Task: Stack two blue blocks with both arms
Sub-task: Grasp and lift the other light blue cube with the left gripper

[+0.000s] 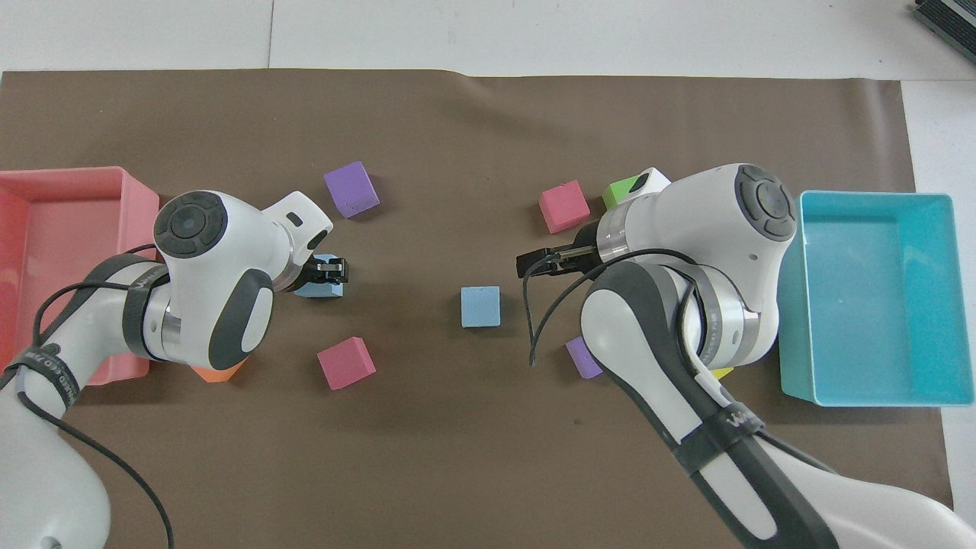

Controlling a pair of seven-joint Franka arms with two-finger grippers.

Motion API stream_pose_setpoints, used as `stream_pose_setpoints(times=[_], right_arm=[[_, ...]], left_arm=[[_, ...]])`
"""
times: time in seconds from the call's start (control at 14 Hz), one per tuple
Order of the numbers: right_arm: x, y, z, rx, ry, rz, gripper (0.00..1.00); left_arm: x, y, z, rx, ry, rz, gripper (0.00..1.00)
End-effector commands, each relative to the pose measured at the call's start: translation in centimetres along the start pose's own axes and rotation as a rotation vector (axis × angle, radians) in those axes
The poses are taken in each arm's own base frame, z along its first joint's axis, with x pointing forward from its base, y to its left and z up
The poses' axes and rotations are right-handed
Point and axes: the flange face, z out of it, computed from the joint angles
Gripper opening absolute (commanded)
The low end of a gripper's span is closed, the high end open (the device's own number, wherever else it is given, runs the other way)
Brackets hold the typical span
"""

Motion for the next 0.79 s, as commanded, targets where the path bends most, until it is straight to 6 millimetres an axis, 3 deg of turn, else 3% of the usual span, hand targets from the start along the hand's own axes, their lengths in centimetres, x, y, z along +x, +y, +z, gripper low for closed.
stream_pose_setpoints(times=[0.0, 0.14, 0.29, 0.36, 0.5, 0.72], right_arm=[[-1.5, 2.5, 1.3, 0.044, 0.014, -0.007, 1.0], [-1.7, 3.0, 1.3, 0.073, 0.018, 0.033, 0.69], [-3.0, 4.2, 3.1, 0.064, -0.01, 0.06, 0.18], [-3.5, 4.7, 3.9, 0.077, -0.004, 0.095, 0.0], [-3.5, 4.7, 4.3, 0.146, 0.016, 0.167, 0.0], [-3.9, 4.2, 5.7, 0.152, 0.002, 0.168, 0.0]], left_arm=[[0.0, 0.1, -0.2, 0.0, 0.014, -0.002, 0.0], [0.5, 0.4, -2.1, -0.003, 0.035, 0.001, 0.0], [1.5, 2.4, -6.3, -0.001, 0.018, 0.022, 0.0], [1.9, 3.7, -8.5, 0.001, 0.008, 0.015, 0.0], [1.6, 7.4, -11.7, -0.001, 0.006, -0.025, 0.0], [-0.4, 13.6, -12.9, 0.005, 0.038, -0.046, 0.0]])
